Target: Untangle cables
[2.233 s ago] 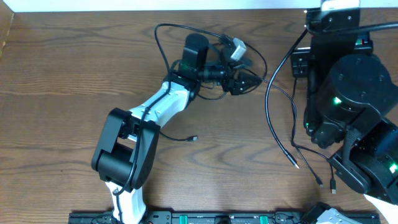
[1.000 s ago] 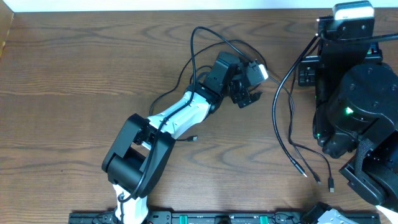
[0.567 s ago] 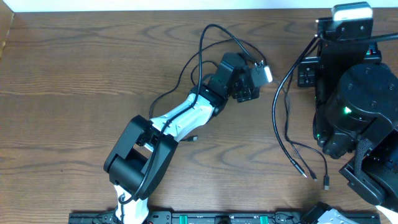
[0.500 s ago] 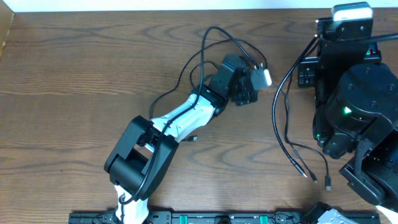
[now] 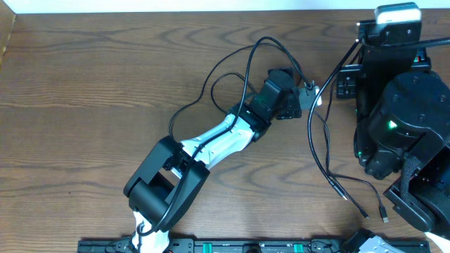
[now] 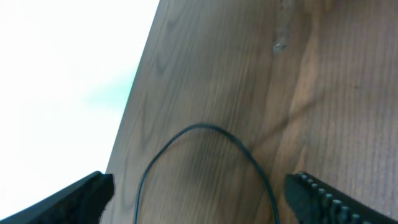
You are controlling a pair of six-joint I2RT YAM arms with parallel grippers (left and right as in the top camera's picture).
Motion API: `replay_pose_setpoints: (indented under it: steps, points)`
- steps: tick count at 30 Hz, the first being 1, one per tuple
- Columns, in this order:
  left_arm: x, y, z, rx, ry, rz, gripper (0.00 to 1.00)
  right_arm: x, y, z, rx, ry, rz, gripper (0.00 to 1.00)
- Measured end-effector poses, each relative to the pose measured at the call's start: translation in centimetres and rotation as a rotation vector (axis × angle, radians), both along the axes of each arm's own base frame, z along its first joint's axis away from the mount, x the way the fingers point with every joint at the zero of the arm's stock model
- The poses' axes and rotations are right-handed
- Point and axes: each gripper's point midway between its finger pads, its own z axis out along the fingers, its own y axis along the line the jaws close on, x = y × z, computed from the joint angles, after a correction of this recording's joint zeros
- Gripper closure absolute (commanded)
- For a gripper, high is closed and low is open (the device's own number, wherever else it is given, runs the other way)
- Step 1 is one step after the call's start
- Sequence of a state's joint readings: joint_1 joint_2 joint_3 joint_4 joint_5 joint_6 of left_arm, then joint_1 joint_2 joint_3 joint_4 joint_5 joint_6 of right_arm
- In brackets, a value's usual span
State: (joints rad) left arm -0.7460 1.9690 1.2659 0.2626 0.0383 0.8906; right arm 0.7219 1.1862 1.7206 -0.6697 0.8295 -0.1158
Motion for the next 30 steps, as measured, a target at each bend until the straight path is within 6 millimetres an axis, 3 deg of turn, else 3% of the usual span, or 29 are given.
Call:
replay_pose_setpoints:
  steps: [15, 20, 22, 30]
  points:
    - [-6.2, -5.1, -0.7, -0.042, 0.100, -0.203, 0.16, 0.0, 0.0, 0.0, -0.001, 0.001, 0.000, 0.99]
    - [-7.1, -5.8, -0.7, -0.113, 0.186, -0.208, 0.24, 0.0, 0.0, -0.3, -0.012, 0.013, 0.000, 0.99]
    - [-7.3, -5.9, -0.6, -0.129, 0.206, -0.208, 0.33, 0.0, 0.0, -0.4, -0.014, 0.016, 0.000, 0.99]
    - [-8.2, -5.7, 0.4, -0.152, 0.253, -0.213, 0.44, -0.1, 0.0, -0.5, -0.016, 0.018, 0.000, 0.99]
